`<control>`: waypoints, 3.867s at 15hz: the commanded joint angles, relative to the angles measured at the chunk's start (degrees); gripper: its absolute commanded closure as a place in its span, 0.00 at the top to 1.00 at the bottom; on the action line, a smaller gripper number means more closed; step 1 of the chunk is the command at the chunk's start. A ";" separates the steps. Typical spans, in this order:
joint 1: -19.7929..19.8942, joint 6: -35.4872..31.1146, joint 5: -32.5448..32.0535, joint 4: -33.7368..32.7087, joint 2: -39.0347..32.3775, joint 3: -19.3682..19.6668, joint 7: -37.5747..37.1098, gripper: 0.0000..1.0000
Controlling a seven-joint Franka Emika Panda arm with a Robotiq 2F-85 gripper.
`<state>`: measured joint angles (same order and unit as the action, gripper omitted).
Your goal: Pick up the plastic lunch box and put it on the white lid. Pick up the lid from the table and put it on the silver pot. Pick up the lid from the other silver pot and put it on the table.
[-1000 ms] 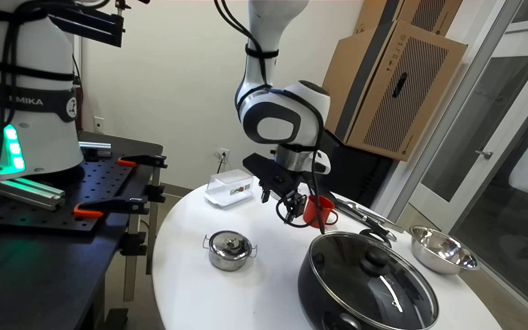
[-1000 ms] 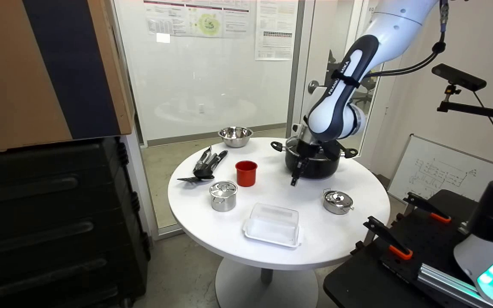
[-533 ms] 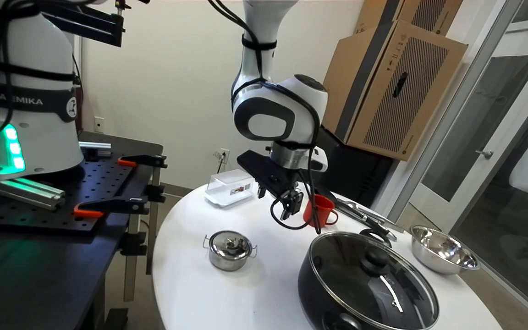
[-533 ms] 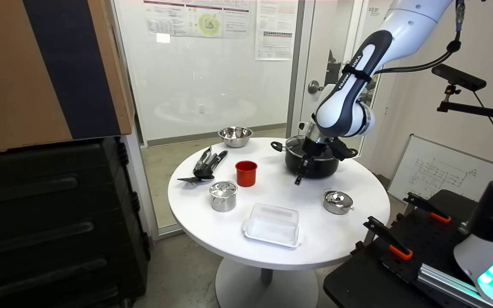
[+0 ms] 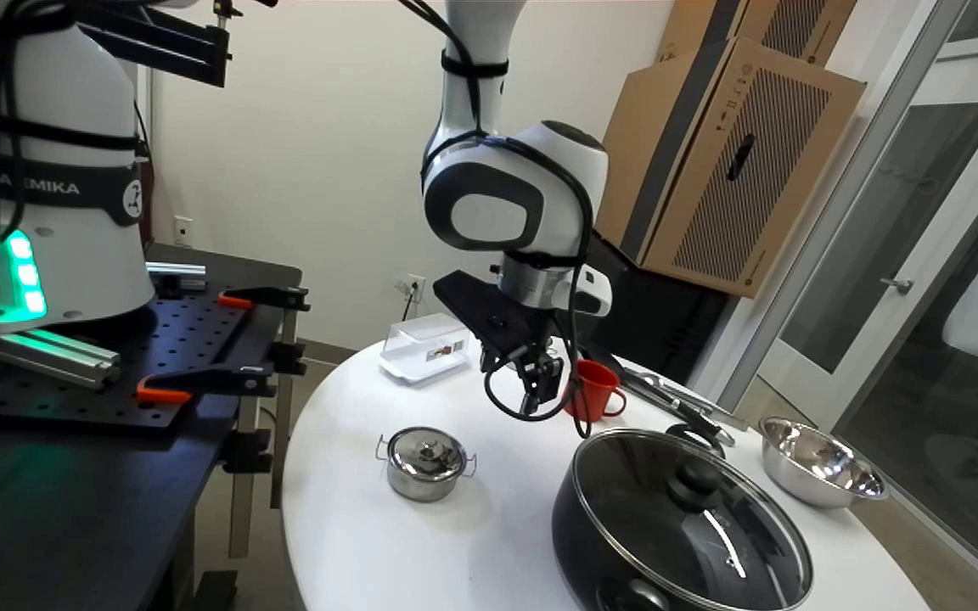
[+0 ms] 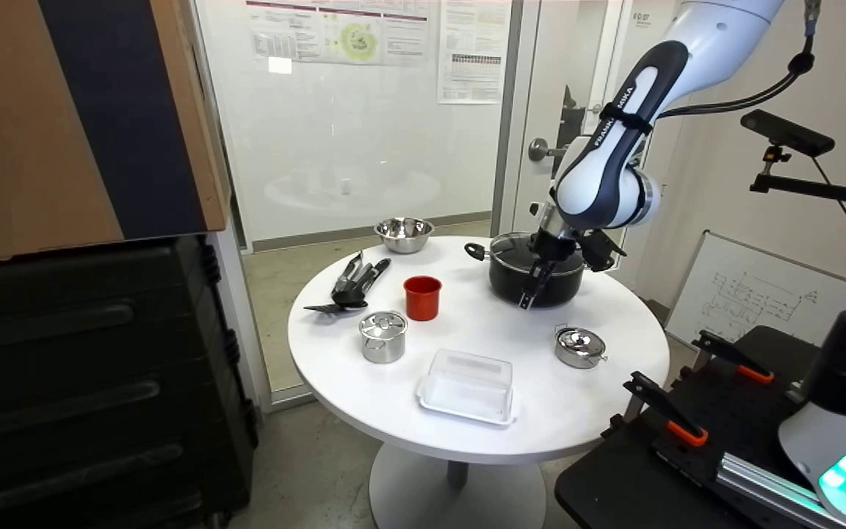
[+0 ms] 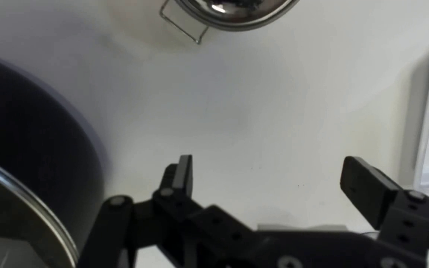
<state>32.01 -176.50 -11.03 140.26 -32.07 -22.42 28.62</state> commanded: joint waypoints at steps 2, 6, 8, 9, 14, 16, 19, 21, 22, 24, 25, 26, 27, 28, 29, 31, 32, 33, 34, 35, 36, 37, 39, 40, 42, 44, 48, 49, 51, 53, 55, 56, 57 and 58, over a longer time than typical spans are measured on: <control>-2.06 1.44 0.51 6.75 8.19 3.75 -2.41 1.00; -7.01 1.91 -0.10 9.84 10.15 11.24 -2.69 1.00; -7.11 0.95 0.76 9.69 8.58 11.84 -2.43 1.00; -7.14 0.59 1.22 9.32 7.72 11.85 -2.78 1.00; -8.61 0.92 2.61 7.35 4.53 12.34 -6.14 1.00; -10.85 0.83 2.41 6.90 3.73 14.26 -8.20 1.00; -14.09 0.49 1.96 6.41 2.84 17.28 -10.57 1.00; -16.24 0.26 1.83 5.90 2.02 19.11 -11.93 1.00; -17.20 0.32 1.82 5.69 1.69 19.83 -12.55 1.00; -19.24 0.47 1.65 5.42 1.10 21.40 -13.71 1.00; -20.13 0.61 1.57 5.28 0.85 22.06 -14.13 1.00; -20.78 0.73 1.56 5.20 0.60 22.54 -14.53 1.00; -21.39 0.70 1.50 5.22 0.41 23.02 -14.80 1.00; -21.89 0.71 1.50 5.28 0.28 23.41 -15.12 1.00; -22.14 0.85 1.55 5.15 0.03 23.64 -15.33 1.00; -22.47 1.02 1.74 4.81 -0.48 23.91 -15.73 0.98; -22.54 1.05 1.79 4.70 -0.65 24.03 -15.93 0.94; -22.41 1.14 1.85 4.55 -0.82 24.05 -16.09 0.94; -22.24 1.26 1.91 4.41 -0.93 23.99 -16.21 0.91; -21.98 1.39 2.01 4.23 -1.01 23.86 -16.26 0.93; -21.85 1.43 2.04 4.09 -1.09 23.83 -16.32 0.91; -21.82 1.42 2.06 3.98 -1.18 23.83 -16.39 0.89; -21.86 1.44 2.02 3.83 -1.38 23.90 -16.57 0.73; -21.84 1.46 2.03 3.75 -1.44 23.87 -16.70 0.60; -21.86 1.95 1.99 3.76 -1.27 23.83 -16.76 0.45; -22.10 1.96 1.92 3.86 -0.84 24.05 -16.82 0.29; -22.09 1.74 1.98 3.99 -0.35 24.06 -16.92 0.00; -22.09 1.69 2.03 3.99 -0.33 24.06 -17.01 0.00; -22.00 1.71 2.08 3.99 -0.41 24.04 -17.07 0.00; -21.91 1.79 2.17 3.94 -0.40 24.03 -17.18 0.15; -21.81 1.61 2.21 4.00 -0.31 24.03 -17.31 0.34; -21.76 1.68 2.24 4.03 -0.25 24.01 -17.39 0.40; -21.64 1.71 2.23 4.16 -0.15 23.95 -17.39 0.48; -21.51 1.84 2.17 4.37 -0.02 23.90 -17.30 0.55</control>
<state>10.88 -175.32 -10.04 144.59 -32.13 1.24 11.70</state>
